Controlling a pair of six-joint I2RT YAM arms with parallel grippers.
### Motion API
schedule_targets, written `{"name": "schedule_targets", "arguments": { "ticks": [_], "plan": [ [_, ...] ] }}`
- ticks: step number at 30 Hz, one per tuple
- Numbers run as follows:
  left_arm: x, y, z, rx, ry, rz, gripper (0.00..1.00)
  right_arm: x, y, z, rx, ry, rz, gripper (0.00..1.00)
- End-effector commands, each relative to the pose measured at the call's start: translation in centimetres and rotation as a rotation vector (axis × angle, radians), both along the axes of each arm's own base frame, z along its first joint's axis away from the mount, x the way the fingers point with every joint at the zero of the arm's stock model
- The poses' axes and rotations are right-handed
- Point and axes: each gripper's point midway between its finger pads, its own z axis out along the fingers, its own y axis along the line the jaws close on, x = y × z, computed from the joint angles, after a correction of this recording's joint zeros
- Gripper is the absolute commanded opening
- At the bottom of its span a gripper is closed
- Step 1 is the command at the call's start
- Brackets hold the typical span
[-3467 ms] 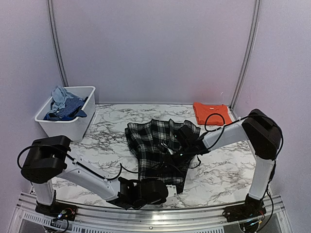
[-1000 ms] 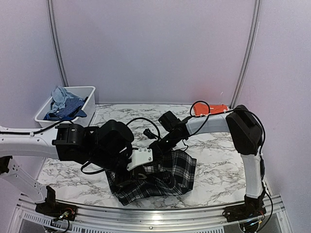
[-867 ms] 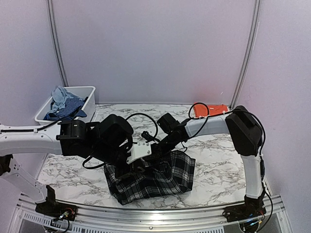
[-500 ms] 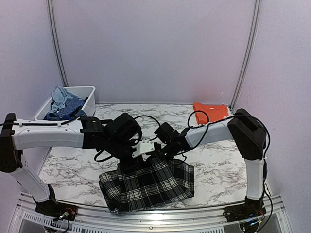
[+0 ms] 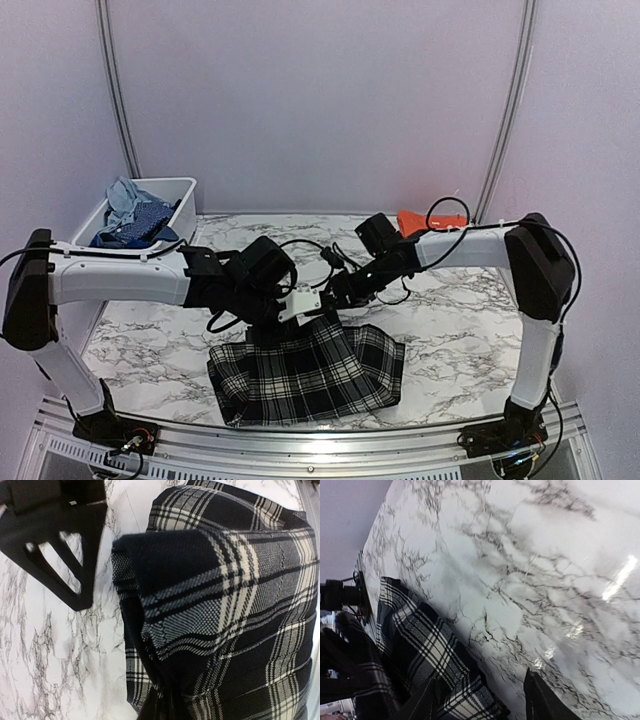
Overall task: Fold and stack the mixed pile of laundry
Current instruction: Fold the rectangle-folded skirt at the center of the board, then smooth out the square-folded skirt at the center of the board.
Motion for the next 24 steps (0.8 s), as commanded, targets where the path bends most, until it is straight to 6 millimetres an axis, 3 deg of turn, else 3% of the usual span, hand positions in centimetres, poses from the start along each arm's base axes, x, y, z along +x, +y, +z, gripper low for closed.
{"name": "schedule_targets", "arguments": {
  "ticks": [1, 4, 7, 11, 13, 17, 24],
  "plan": [
    [4.1, 0.1, -0.1, -0.008, -0.103, 0.116, 0.11, 1.5, -2.1, 4.5, 0.035, -0.02, -0.1, 0.56],
    [7.1, 0.9, 1.1, -0.021, -0.144, 0.266, 0.27, 1.5, -4.6, 5.8, 0.068, -0.008, -0.174, 0.59],
    [8.7, 2.3, 4.2, -0.144, -0.095, 0.422, 0.49, 0.3, -6.1, 7.5, 0.104, -0.004, -0.206, 0.61],
    [7.7, 4.5, 8.3, -0.368, 0.074, 0.593, 0.87, -2.6, -6.4, 9.4, 0.157, 0.027, -0.209, 0.64],
    [6.2, 5.5, 9.5, -0.462, 0.173, 0.654, 0.98, -3.8, -6.2, 9.7, 0.157, 0.037, -0.206, 0.65],
    [3.4, 6.9, 9.5, -0.574, 0.367, 0.772, 0.99, -5.1, -5.4, 8.3, 0.074, 0.054, -0.187, 0.67],
    [-0.3, 9.1, 4.9, -0.611, 0.611, 0.938, 0.96, -5.6, -4.3, 4.2, -0.143, 0.069, -0.155, 0.68]
  ]
}}
